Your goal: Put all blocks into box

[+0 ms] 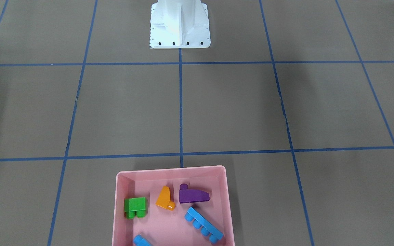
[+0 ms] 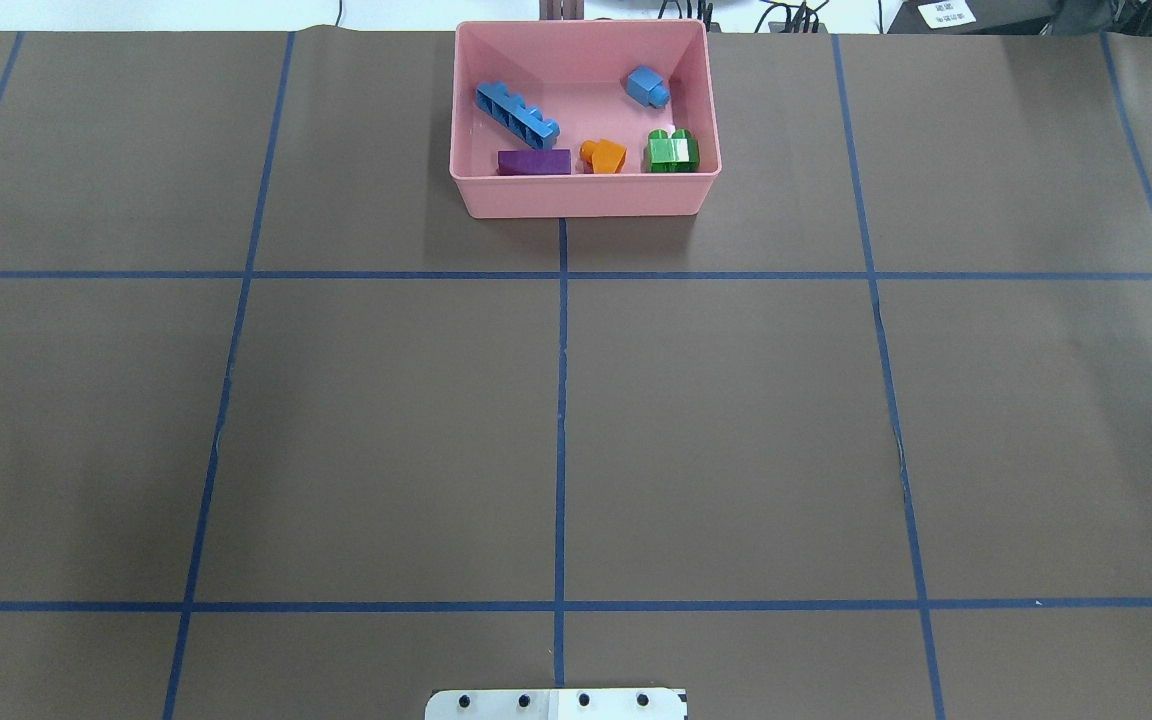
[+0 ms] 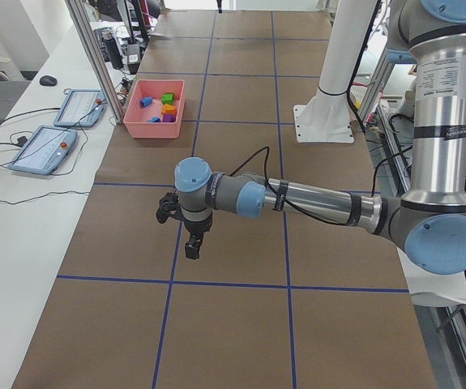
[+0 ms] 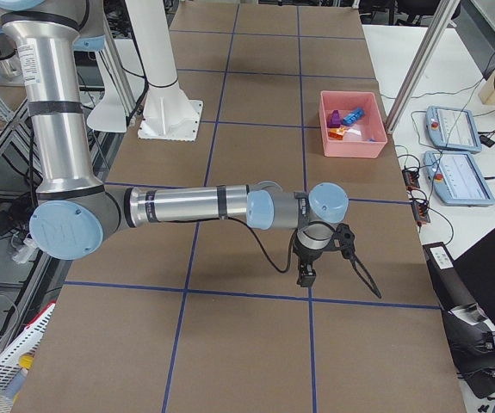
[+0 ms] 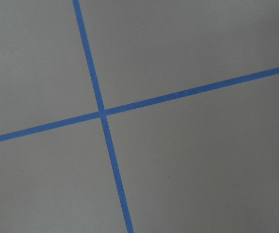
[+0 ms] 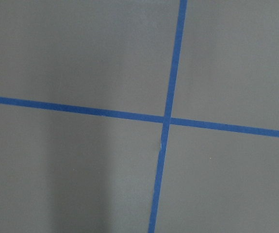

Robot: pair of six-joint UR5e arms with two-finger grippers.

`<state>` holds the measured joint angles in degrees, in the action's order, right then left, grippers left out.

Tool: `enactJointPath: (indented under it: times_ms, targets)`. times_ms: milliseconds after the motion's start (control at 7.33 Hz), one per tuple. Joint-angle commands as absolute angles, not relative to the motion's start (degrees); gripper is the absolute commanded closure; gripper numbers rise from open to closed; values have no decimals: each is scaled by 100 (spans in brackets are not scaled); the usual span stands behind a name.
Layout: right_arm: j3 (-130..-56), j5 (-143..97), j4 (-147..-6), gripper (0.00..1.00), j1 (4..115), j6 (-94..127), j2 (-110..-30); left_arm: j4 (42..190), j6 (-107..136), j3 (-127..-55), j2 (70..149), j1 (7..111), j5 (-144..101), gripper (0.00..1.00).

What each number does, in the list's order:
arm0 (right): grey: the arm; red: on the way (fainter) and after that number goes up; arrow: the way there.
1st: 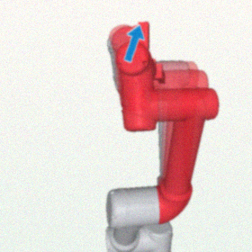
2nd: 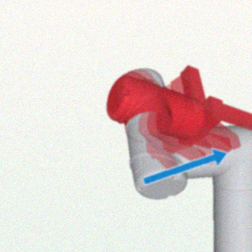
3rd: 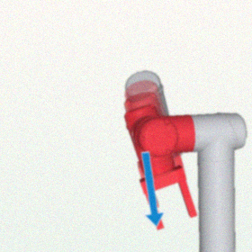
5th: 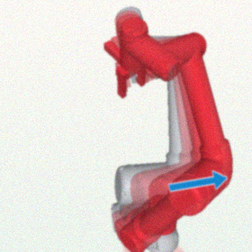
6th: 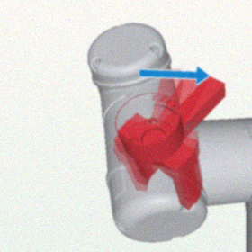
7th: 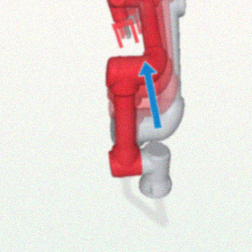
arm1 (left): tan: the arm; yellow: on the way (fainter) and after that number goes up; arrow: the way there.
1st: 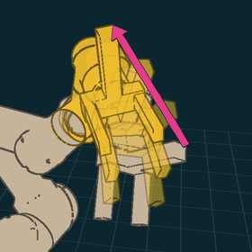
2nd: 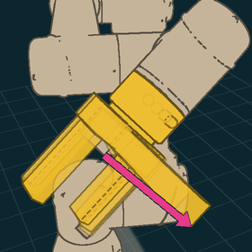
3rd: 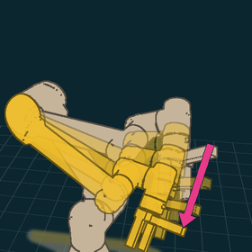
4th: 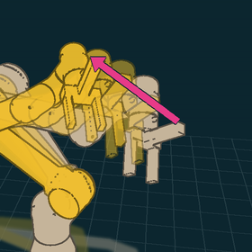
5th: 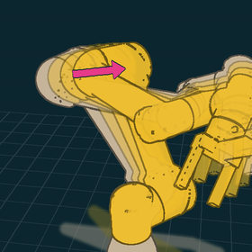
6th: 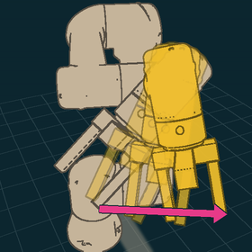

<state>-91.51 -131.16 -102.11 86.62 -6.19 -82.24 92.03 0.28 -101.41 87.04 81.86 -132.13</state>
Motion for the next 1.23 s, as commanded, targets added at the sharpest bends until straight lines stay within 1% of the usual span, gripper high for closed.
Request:
enactJointPath:
  times_ms: [0,136,273,818,1091]
  targets:
    - [-10147,-12841,-11337,0,8806,-1081,-8556,9158,17,-10117,8509,8279,-13376,0]
    - [-10343,-12902,-11268,0,8807,-1072,-8882,9158,52,-10116,8490,8279,-13403,0]
    - [-10449,-12928,-11241,0,8807,-1046,-8903,9237,53,-10064,8482,8279,-13395,0]
    - [-10406,-13060,-11232,0,8807,-984,-8877,9219,97,-10107,8516,8279,-13499,0]
    - [-10503,-13069,-11232,0,8807,-976,-8877,9255,88,-10134,8482,8288,-13500,0]
